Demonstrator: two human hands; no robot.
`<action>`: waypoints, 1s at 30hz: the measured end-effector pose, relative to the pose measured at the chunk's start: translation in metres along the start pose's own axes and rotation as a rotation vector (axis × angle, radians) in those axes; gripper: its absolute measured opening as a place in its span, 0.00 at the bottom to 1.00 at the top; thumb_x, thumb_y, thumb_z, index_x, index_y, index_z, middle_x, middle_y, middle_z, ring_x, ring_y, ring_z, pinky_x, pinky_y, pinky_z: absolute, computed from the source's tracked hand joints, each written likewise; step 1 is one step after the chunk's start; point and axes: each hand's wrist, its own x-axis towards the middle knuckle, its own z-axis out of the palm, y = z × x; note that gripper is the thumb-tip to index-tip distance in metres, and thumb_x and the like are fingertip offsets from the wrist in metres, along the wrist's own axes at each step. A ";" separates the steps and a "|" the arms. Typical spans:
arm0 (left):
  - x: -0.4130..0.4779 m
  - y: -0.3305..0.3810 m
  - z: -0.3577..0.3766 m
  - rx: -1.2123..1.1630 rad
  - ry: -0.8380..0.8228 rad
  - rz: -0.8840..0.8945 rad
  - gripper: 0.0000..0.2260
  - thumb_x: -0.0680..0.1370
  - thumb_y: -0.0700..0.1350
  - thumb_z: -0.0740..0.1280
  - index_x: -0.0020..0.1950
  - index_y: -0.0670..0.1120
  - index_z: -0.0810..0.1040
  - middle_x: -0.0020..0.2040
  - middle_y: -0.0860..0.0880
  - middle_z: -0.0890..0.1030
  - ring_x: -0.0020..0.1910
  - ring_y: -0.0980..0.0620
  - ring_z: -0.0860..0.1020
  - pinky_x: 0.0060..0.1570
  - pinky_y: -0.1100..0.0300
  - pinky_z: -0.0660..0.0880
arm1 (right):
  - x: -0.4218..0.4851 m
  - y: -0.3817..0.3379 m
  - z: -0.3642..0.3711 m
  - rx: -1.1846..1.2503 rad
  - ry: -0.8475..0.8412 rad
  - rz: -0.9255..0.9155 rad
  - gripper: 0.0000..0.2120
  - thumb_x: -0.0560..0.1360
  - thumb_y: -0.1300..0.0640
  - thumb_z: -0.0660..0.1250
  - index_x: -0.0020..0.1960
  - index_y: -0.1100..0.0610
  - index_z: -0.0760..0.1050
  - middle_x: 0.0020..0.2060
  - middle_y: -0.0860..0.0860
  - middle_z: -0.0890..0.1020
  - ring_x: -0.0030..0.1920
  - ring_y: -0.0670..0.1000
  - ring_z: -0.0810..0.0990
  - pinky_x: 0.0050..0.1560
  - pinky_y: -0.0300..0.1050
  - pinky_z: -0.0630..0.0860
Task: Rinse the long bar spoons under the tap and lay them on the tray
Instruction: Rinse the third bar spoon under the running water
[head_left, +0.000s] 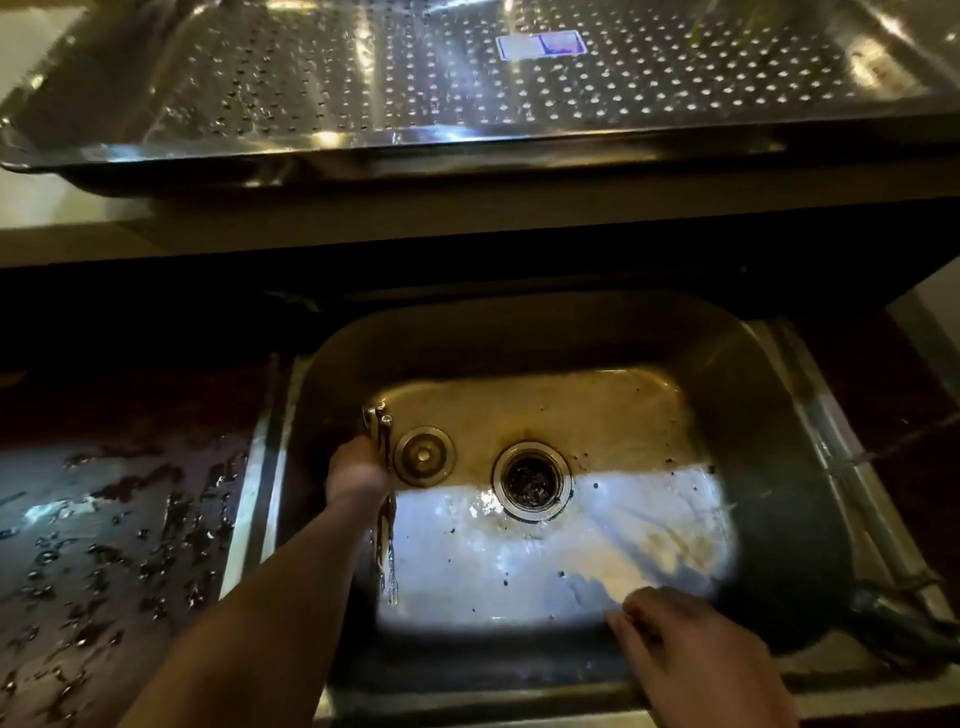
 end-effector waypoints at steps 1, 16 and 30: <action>0.004 0.002 0.004 0.011 -0.005 -0.015 0.07 0.77 0.38 0.64 0.48 0.40 0.82 0.47 0.40 0.84 0.50 0.41 0.82 0.41 0.56 0.76 | 0.004 -0.001 -0.004 0.009 -0.032 0.000 0.18 0.85 0.44 0.50 0.74 0.43 0.63 0.76 0.46 0.65 0.75 0.47 0.65 0.72 0.38 0.65; -0.004 -0.002 0.009 0.151 0.090 0.055 0.09 0.79 0.37 0.60 0.51 0.42 0.79 0.48 0.41 0.82 0.47 0.41 0.81 0.37 0.55 0.75 | -0.001 0.018 0.035 0.066 0.250 0.043 0.13 0.75 0.34 0.54 0.49 0.41 0.68 0.58 0.38 0.79 0.58 0.40 0.78 0.51 0.36 0.76; -0.167 -0.013 -0.013 0.083 0.017 0.266 0.18 0.77 0.52 0.62 0.66 0.50 0.75 0.63 0.45 0.74 0.58 0.44 0.76 0.53 0.51 0.74 | 0.002 0.024 0.044 0.062 0.324 0.004 0.15 0.78 0.38 0.59 0.56 0.45 0.78 0.45 0.46 0.84 0.43 0.50 0.82 0.37 0.43 0.66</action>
